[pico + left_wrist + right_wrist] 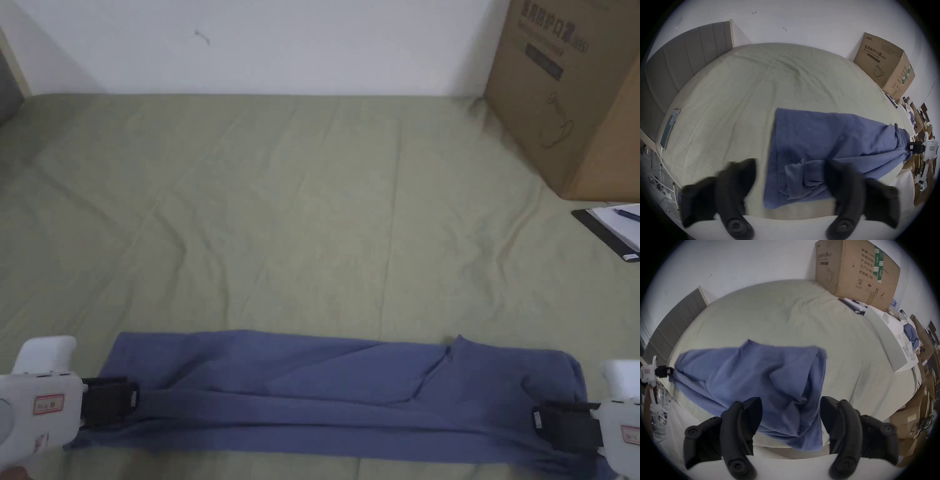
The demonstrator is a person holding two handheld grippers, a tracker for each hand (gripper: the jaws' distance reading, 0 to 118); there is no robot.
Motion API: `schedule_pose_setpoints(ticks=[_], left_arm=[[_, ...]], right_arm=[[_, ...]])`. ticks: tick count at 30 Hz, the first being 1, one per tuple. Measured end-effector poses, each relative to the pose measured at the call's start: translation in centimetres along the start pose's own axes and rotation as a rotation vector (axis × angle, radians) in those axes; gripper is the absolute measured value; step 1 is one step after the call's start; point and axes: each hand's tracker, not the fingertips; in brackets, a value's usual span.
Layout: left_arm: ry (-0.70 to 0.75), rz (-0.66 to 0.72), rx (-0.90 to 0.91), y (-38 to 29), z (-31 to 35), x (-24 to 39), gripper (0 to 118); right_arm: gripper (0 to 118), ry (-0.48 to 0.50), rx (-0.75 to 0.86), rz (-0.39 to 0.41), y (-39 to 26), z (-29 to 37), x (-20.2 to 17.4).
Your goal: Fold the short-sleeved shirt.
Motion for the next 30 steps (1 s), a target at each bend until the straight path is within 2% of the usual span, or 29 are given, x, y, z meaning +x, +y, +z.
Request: schedule_pose_setpoints(ticks=[1,3,5,6,7,8,9,10,13,15,16,20,23,24,26,27,28,30], left_arm=[[-0.015,-0.012,0.028,0.1,0.8,-0.1,102],[-0.052,0.002,0.081,0.4,2.6,-0.1,102],[-0.080,0.044,0.104,0.6,4.1,-0.2,102],[-0.093,0.059,0.124,0.5,4.7,-0.3,101],[-0.114,0.070,0.140,0.1,5.3,-0.5,95],[-0.146,0.088,0.136,-0.2,5.7,-0.7,78],[-0.176,0.106,0.135,-0.6,6.0,-0.9,45],[-0.207,0.118,0.136,-1.1,6.2,-1.3,0],[-0.146,0.135,0.137,-2.7,5.8,-2.2,0],[-0.146,0.134,0.115,-3.5,5.6,-3.3,0],[-0.139,0.164,0.124,-4.0,5.6,-4.0,0],[-0.207,0.326,0.146,-5.0,5.5,-7.7,0],[-0.287,0.432,0.142,-5.0,5.0,-10.0,0],[-0.313,0.458,0.136,-5.0,4.6,-10.7,6],[-0.368,0.516,0.116,-5.1,3.4,-11.9,70],[-0.391,0.542,0.107,-5.0,2.7,-12.1,94],[-0.424,0.570,0.089,-5.0,1.9,-12.3,104],[-0.498,0.618,0.090,-5.0,0.7,-12.6,104]], right_arm=[[80,0.009,0.047,-0.023,0.3,0.9,-0.4],[80,0.005,0.119,-0.047,0.8,2.4,-1.4],[74,0.055,0.214,-0.057,1.2,3.8,-3.2],[65,0.095,0.232,-0.055,1.2,4.7,-4.4],[42,0.144,0.255,-0.048,1.3,5.3,-5.7],[22,0.169,0.279,-0.037,1.2,5.5,-6.7],[8,0.171,0.302,-0.029,1.1,5.7,-8.1],[6,0.163,0.312,-0.018,0.9,5.3,-9.5],[0,0.219,0.308,0.040,0.7,4.7,-13.0],[0,0.191,0.310,0.063,0.5,4.3,-15.1],[0,0.198,0.309,0.091,0.3,4.1,-16.2],[0,0.272,0.286,0.104,-0.3,3.4,-19.3],[0,0.279,0.263,0.166,-0.5,2.8,-21.2],[0,0.282,0.251,0.189,-0.5,2.7,-21.6],[0,0.303,0.237,0.196,-0.6,2.6,-22.4],[0,0.316,0.230,0.198,-0.6,2.5,-22.7],[0,0.321,0.224,0.198,-0.5,2.4,-22.9],[0,0.320,0.214,0.208,-0.5,2.3,-23.3]])
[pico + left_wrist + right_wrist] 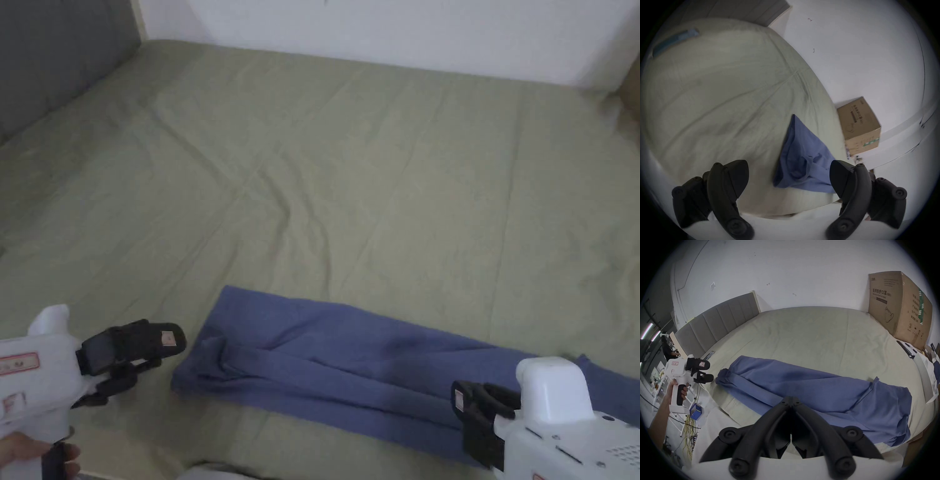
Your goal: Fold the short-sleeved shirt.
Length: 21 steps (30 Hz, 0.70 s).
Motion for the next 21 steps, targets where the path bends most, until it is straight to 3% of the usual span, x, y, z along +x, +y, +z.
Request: schedule_pose_setpoints(ticks=[5,10,14,15,17,20,21], left_arm=[[-0.104,0.116,-0.085,0.1,-4.1,-1.4,104],[-0.238,0.197,-0.151,1.4,-7.0,-1.0,103],[-0.182,0.102,-0.240,2.4,-9.5,1.0,94],[-0.140,0.061,-0.241,2.4,-9.8,1.4,80],[0.001,0.012,-0.257,2.1,-10.3,1.6,13],[-0.132,0.170,-0.252,1.9,-10.2,-0.1,8],[-0.120,0.148,-0.245,1.9,-9.8,-0.1,8]], right_arm=[[0,-0.020,-0.018,0.037,0.5,-0.6,0.1],[0,-0.026,-0.016,0.007,1.1,-0.6,1.3],[0,-0.012,-0.024,-0.025,1.2,-0.8,1.7],[0,-0.010,-0.028,-0.022,1.1,-0.8,1.7],[0,-0.017,-0.034,-0.002,1.0,-0.8,1.7],[0,-0.022,-0.038,0.004,0.8,-0.6,2.0],[0,-0.019,-0.041,-0.001,0.7,-0.6,2.1]])
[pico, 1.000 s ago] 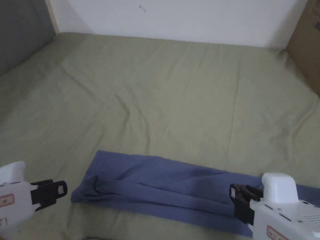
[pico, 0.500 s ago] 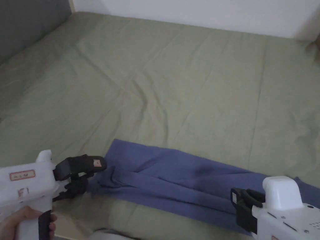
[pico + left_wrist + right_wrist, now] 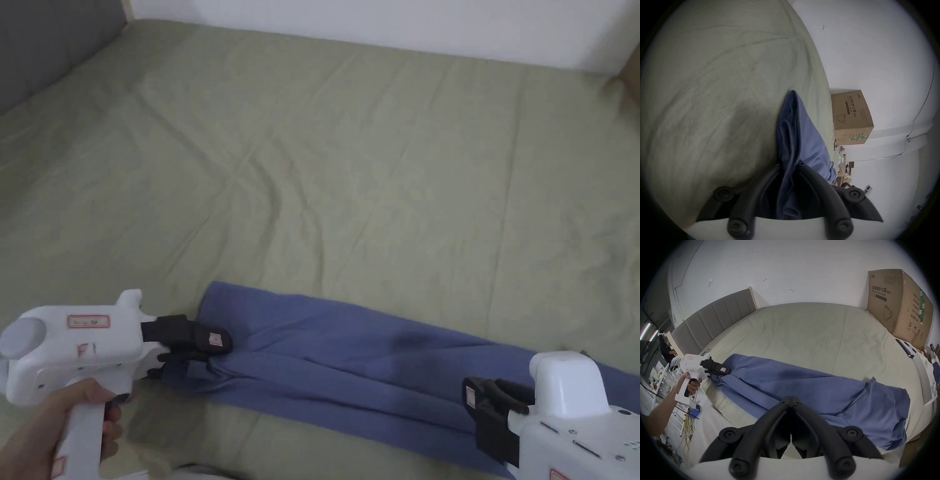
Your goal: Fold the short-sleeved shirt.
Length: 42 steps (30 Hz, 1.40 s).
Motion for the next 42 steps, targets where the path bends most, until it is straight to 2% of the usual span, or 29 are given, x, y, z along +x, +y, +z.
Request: schedule_pose_setpoints(ticks=[6,12,15,18,21,26,29,31,32,33,34,35,36,37,42], left_arm=[[0.104,-0.114,0.030,-1.2,0.9,4.1,8],[0.195,-0.372,0.044,-3.8,1.1,13.8,8],[0.228,-0.549,0.037,-6.3,-0.9,19.4,8],[0.257,-0.701,-0.007,-8.9,-4.7,23.9,8],[0.250,-0.811,-0.129,-11.7,-10.4,26.5,8],[0.273,-0.902,-0.379,-17.1,-21.0,27.5,8],[0.351,-1.026,-0.467,-20.3,-25.2,27.5,8],[0.378,-1.056,-0.504,-21.2,-26.5,26.9,9],[0.394,-1.066,-0.501,-21.4,-26.9,26.7,15],[0.381,-1.046,-0.495,-21.1,-26.7,26.5,30],[0.343,-0.998,-0.500,-20.7,-26.4,26.5,59],[0.317,-0.965,-0.493,-20.4,-26.0,26.6,81],[0.286,-0.929,-0.467,-20.1,-25.3,27.1,97],[0.278,-0.920,-0.439,-19.8,-24.5,27.4,106],[0.221,-0.911,-0.308,-17.7,-18.7,28.6,106]], right_arm=[[0,-0.015,0.016,-0.014,-0.1,1.0,1.3],[0,-0.036,0.054,-0.061,-0.4,2.7,3.6],[0,-0.043,0.080,-0.109,-0.8,3.7,5.2],[0,-0.059,0.103,-0.143,-1.4,5.0,7.0],[0,-0.085,0.122,-0.190,-2.3,6.5,9.1],[0,-0.121,0.145,-0.292,-4.0,8.6,12.7],[0,-0.151,0.150,-0.328,-5.1,9.5,14.2],[0,-0.156,0.150,-0.347,-5.6,10.0,14.9],[0,-0.158,0.149,-0.349,-5.8,10.1,15.1],[0,-0.161,0.146,-0.350,-6.0,10.2,15.3],[0,-0.170,0.142,-0.350,-6.1,10.2,15.4],[0,-0.173,0.139,-0.352,-6.2,10.1,15.5],[0,-0.171,0.137,-0.355,-6.3,10.0,15.6],[0,-0.164,0.136,-0.361,-6.4,9.8,15.6],[0,-0.142,0.129,-0.346,-6.1,9.3,15.0]])
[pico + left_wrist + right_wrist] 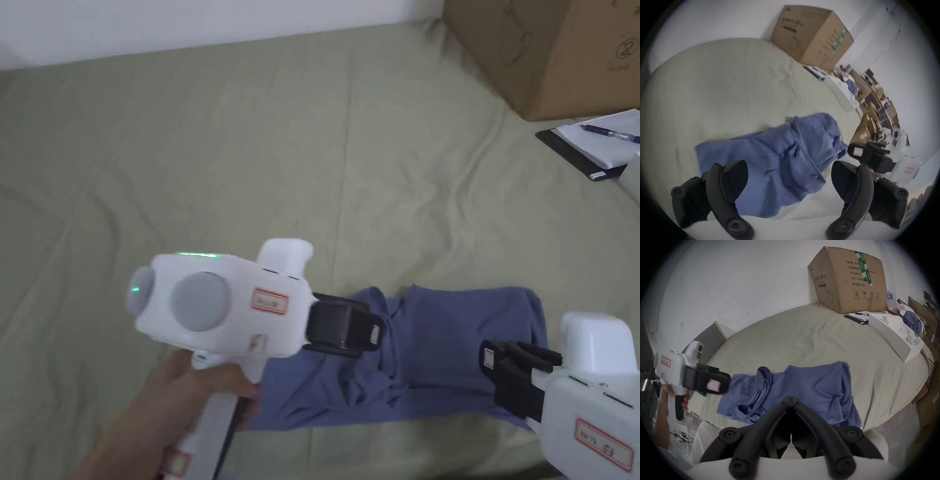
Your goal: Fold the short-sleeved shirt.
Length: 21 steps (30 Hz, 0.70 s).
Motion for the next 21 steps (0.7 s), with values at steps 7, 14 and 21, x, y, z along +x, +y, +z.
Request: schedule_pose_setpoints(ticks=[7,14,21], left_arm=[[0.176,0.165,0.029,-2.1,2.7,-5.3,3],[0.007,0.211,-0.010,-3.9,-2.4,-4.9,0],[-0.010,0.151,-0.022,-3.0,-5.4,-2.1,0]], right_arm=[[0,0.031,-0.005,0.003,-0.2,-0.7,-0.9],[0,0.032,-0.005,0.019,-0.1,-0.6,-1.0],[0,0.015,0.004,0.003,0.1,-0.3,0.1]])
